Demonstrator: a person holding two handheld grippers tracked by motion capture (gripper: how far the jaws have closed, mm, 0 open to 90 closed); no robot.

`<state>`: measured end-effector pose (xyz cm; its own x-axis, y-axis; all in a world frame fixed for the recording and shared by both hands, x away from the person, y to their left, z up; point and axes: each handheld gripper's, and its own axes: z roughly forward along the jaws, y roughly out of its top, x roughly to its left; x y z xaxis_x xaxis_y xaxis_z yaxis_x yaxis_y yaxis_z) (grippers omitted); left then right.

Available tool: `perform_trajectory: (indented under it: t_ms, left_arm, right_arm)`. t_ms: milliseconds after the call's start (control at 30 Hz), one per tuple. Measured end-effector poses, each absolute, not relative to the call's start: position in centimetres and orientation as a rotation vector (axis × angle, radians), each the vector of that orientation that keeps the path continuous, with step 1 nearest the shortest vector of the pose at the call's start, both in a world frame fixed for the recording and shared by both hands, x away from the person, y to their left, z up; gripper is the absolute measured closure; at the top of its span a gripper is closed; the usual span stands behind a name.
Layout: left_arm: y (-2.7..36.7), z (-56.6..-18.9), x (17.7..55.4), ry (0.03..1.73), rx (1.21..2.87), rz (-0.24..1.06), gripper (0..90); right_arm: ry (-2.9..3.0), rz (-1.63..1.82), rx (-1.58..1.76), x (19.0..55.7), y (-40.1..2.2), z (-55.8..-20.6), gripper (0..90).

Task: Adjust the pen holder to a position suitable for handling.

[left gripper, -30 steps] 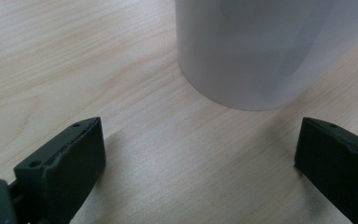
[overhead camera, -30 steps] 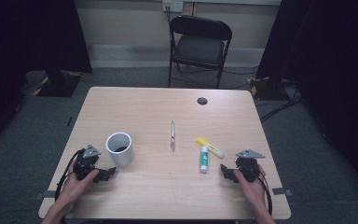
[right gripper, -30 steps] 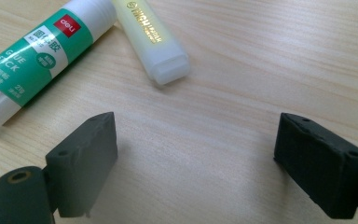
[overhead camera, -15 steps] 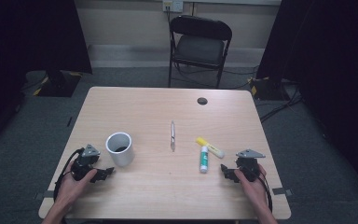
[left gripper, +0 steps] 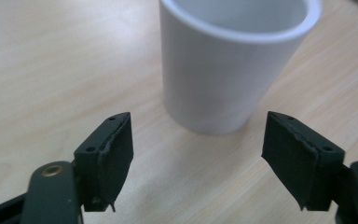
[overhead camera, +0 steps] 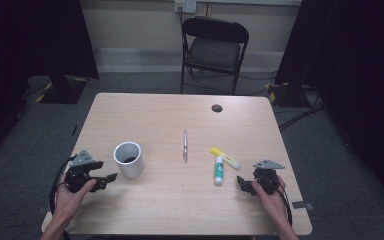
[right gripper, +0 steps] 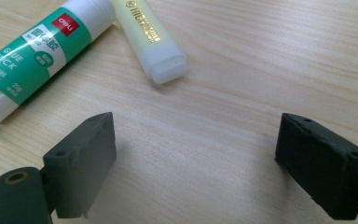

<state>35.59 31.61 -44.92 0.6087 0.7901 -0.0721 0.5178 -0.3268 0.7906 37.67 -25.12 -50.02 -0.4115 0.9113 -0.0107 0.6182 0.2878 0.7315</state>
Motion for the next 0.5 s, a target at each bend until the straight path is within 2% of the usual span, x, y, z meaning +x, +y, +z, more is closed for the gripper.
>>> perform_trajectory:
  t_ms: [500]
  left_arm:
    - [31.5, -41.1, 35.2, 0.982, 1.903, 0.366, 30.1]
  right_arm:
    - [2.131, 0.915, 1.372, 37.7, -25.2, -50.0, 11.2]
